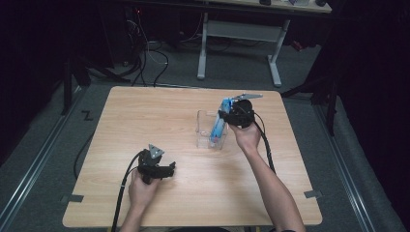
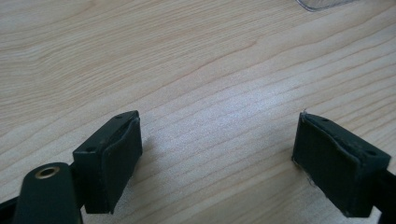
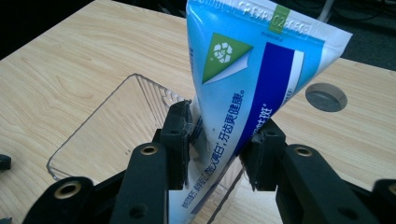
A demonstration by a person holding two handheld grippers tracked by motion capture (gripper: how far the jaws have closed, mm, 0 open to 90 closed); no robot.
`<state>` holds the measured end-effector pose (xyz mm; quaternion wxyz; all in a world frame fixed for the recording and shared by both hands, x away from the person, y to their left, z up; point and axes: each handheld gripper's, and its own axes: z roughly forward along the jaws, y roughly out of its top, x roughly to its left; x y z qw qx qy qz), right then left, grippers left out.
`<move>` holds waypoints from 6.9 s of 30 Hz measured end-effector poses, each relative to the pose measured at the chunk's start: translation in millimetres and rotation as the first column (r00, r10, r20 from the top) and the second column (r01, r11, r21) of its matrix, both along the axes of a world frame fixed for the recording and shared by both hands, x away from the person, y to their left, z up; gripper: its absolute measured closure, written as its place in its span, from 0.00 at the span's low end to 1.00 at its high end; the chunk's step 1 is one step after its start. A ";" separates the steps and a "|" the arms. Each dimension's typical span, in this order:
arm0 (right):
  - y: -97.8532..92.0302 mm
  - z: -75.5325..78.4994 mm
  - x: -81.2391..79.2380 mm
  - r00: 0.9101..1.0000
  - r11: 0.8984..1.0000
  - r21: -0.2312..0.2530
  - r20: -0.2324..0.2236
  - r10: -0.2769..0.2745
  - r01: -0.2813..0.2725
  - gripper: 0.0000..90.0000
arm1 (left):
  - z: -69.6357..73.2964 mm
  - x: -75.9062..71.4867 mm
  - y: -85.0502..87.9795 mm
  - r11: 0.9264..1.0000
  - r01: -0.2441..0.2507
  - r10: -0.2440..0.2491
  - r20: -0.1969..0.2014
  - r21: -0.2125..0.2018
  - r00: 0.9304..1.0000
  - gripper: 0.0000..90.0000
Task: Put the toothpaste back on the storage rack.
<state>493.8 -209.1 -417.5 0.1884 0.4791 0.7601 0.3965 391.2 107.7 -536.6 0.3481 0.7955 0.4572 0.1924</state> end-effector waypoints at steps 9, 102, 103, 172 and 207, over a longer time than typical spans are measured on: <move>-1.6 -1.0 -2.3 1.000 1.000 -0.023 0.013 -0.003 0.003 0.68 | 0.1 0.0 0.0 1.000 0.000 0.000 -0.001 0.000 1.000 0.18; -66.5 45.2 -71.1 0.988 0.998 0.050 0.145 -0.052 0.045 0.56 | 0.0 0.0 -0.1 1.000 -0.001 0.001 0.000 0.001 1.000 0.18; -68.1 44.5 -73.0 0.987 0.998 0.046 0.149 -0.059 0.053 0.56 | 0.0 0.0 -0.1 1.000 -0.001 0.001 0.000 0.001 1.000 0.18; -100.9 5.4 -127.2 0.990 0.990 0.118 0.113 -0.086 0.073 0.58 | 0.0 0.0 -0.2 1.000 -0.001 0.001 0.000 0.001 1.000 0.18; -90.9 -45.2 -118.6 0.991 0.984 0.132 0.059 -0.124 0.115 0.58 | 0.0 0.0 -0.3 1.000 -0.002 0.002 0.000 0.000 1.000 0.18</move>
